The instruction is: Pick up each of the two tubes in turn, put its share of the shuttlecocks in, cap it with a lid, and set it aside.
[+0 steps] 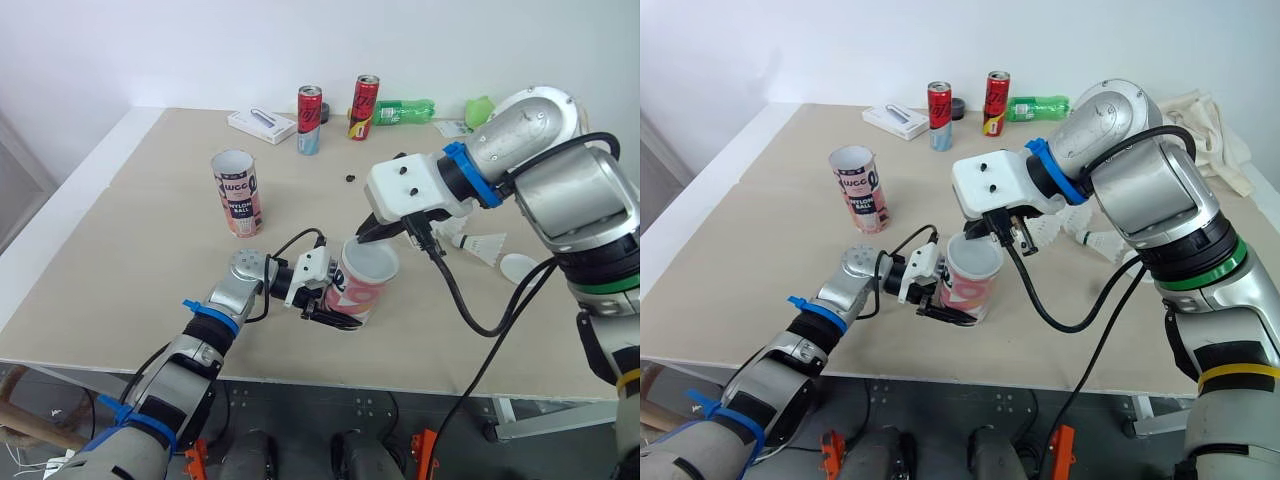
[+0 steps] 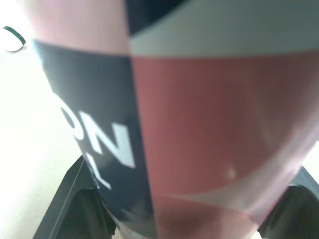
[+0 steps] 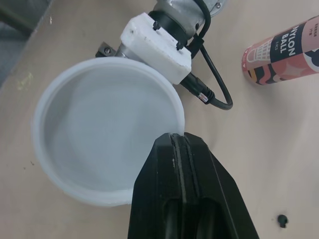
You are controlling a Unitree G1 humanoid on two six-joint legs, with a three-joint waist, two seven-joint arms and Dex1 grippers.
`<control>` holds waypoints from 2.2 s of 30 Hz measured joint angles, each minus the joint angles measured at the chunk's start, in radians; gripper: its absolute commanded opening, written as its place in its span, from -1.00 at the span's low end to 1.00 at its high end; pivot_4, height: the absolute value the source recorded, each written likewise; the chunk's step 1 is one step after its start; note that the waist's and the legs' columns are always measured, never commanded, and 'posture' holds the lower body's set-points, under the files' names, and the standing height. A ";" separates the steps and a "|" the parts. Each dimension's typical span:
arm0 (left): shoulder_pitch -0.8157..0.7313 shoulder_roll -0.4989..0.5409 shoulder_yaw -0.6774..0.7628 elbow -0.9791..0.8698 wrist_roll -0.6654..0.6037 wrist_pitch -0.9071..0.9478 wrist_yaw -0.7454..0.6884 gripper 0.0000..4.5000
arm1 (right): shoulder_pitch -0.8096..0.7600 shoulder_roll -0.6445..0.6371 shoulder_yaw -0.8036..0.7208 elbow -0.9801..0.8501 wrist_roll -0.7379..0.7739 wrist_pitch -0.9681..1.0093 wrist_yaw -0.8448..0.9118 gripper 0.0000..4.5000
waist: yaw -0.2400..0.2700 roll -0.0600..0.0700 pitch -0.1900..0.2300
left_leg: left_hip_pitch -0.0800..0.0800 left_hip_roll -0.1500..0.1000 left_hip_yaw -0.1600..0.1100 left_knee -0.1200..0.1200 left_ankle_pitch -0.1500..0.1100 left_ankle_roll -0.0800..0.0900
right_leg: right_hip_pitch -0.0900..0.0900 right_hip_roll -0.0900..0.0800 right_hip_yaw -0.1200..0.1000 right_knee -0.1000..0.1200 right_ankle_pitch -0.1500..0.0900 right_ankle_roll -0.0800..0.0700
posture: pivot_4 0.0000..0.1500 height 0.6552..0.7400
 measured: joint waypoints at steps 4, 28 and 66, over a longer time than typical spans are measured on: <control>0.000 0.000 0.001 -0.002 0.000 0.008 0.001 0.24 | 0.000 0.000 0.006 -0.005 -0.027 -0.037 0.000 -0.97 | 0.000 0.000 0.000 | 0.001 0.000 0.000 0.000 0.000 0.000 | 0.000 0.000 0.000 0.000 0.000 0.000 | 1.00 1.00; 0.006 0.000 0.000 -0.010 0.005 0.024 0.003 0.24 | -0.132 -0.037 0.193 0.024 -0.042 -0.232 -0.001 -0.97 | 0.000 -0.001 -0.002 | 0.004 0.001 0.001 0.000 0.000 0.000 | 0.003 0.000 0.000 0.000 -0.001 -0.002 | 1.00 1.00; 0.017 0.000 0.008 -0.028 -0.002 0.044 -0.001 0.24 | -0.084 -0.109 0.048 0.018 0.311 0.115 0.007 -0.97 | 0.001 -0.002 -0.003 | 0.002 0.005 0.001 -0.001 -0.001 0.000 | 0.000 -0.001 -0.001 0.000 -0.001 -0.006 | 1.00 1.00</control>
